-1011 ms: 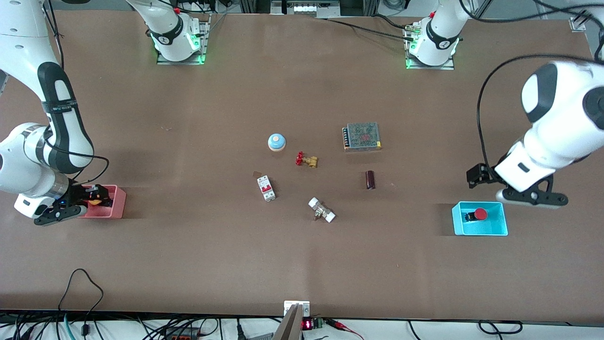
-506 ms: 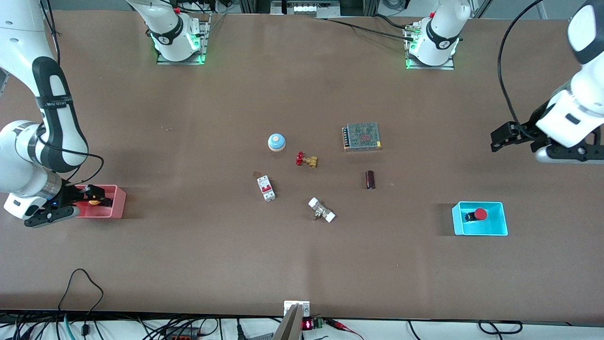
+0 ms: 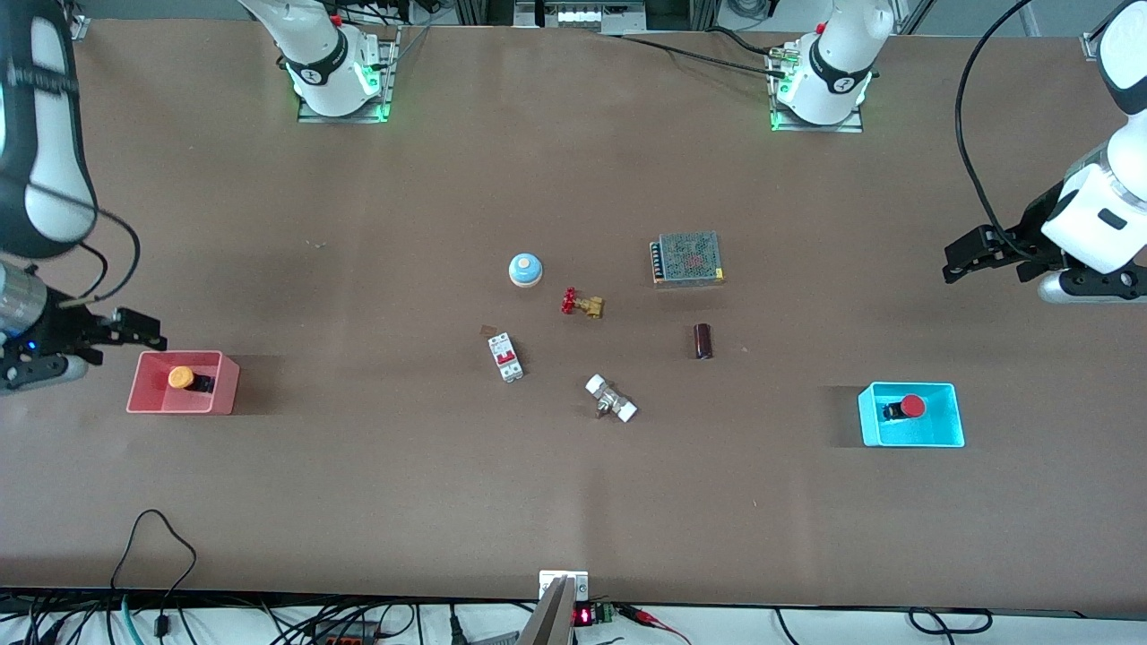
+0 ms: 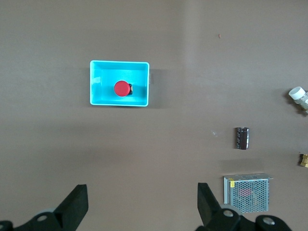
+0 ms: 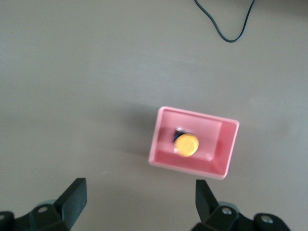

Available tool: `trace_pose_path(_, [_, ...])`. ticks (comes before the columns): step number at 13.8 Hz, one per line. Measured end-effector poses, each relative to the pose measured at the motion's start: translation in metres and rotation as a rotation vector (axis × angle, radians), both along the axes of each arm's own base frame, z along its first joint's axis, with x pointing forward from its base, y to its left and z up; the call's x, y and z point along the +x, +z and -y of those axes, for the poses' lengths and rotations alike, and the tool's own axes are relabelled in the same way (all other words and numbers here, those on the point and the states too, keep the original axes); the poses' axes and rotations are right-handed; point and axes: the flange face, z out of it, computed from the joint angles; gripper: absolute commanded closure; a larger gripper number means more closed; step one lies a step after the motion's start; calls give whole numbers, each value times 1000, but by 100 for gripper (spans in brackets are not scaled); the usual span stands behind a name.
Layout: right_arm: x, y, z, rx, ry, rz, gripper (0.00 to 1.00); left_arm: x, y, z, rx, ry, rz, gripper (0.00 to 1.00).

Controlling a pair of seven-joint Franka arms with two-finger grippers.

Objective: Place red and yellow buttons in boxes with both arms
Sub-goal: 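Open the right gripper and lift away while the left gripper releases and retracts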

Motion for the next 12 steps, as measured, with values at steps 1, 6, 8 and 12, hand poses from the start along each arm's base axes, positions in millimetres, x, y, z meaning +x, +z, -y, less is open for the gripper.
trace_pose_path(1, [-10,30,-28,-10,-33,5,0,0,-1,-1,0,2,-2,0])
trace_pose_path(6, [-59,117,-118,-35,-96,12,0,0,-3,-5,0,9,-6,0])
trace_pose_path(8, [-61,116,-129,-32,-155,5,0,1,-5,-12,0,18,-9,0])
trace_pose_path(12, [-53,96,-128,-40,-122,-28,0,-2,24,-18,0,28,-8,0])
